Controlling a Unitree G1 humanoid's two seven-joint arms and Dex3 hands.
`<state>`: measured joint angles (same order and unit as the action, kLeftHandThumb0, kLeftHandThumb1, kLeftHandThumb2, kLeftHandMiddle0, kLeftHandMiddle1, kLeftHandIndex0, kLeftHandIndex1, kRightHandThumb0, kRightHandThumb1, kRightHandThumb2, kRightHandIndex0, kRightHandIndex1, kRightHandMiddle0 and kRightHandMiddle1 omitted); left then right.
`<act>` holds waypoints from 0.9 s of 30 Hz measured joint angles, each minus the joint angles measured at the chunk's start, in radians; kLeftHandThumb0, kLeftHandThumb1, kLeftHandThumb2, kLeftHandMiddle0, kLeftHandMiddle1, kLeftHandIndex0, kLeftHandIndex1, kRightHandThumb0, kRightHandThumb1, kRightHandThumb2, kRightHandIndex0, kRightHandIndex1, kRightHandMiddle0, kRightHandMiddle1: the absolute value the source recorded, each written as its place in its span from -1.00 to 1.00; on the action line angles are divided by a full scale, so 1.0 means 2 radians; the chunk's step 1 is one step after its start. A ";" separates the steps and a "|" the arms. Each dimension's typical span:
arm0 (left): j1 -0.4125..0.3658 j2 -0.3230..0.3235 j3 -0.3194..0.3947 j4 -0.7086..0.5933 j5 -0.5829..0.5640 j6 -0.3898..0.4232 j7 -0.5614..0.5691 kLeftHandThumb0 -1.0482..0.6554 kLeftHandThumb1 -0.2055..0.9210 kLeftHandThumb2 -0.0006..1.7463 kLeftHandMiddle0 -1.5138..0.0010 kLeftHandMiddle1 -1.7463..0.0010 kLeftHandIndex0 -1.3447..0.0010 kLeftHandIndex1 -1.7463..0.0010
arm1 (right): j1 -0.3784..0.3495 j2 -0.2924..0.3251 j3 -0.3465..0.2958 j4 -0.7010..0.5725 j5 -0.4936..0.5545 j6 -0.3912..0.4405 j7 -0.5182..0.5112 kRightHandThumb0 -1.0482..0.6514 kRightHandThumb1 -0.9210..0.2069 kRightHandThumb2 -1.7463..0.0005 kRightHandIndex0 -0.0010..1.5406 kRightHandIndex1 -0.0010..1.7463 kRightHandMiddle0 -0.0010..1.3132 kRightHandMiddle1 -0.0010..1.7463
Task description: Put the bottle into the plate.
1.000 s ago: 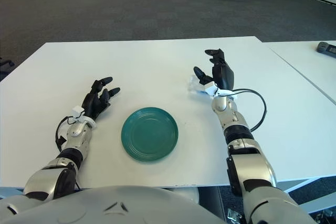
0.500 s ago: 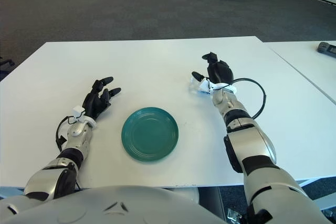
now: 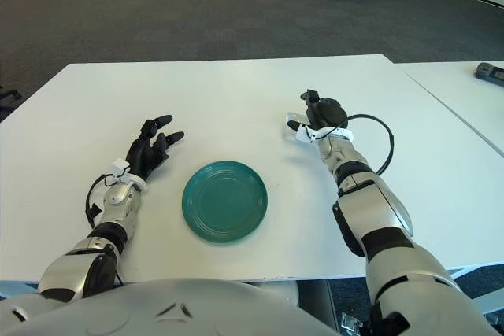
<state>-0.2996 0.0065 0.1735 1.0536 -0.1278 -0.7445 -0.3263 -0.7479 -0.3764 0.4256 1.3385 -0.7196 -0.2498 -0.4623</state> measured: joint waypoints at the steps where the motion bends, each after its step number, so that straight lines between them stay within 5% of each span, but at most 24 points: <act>1: 0.001 -0.001 0.000 -0.001 0.000 -0.001 0.000 -0.76 1.00 -0.10 0.32 0.27 0.85 -0.20 | 0.000 0.000 0.002 0.002 0.000 0.003 0.004 -0.84 -1.00 0.24 -0.69 -0.91 -1.00 -0.20; 27: 0.016 -0.011 0.002 -0.037 -0.011 -0.018 -0.013 -0.80 1.00 -0.07 0.32 0.13 0.87 -0.25 | 0.008 0.003 0.058 0.009 -0.010 0.009 0.068 -0.80 -1.00 0.34 -0.63 -0.95 -1.00 -0.25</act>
<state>-0.2675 -0.0163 0.1782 0.9798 -0.1495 -0.7803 -0.3521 -0.7328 -0.3700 0.5412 1.3575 -0.7388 -0.2316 -0.3261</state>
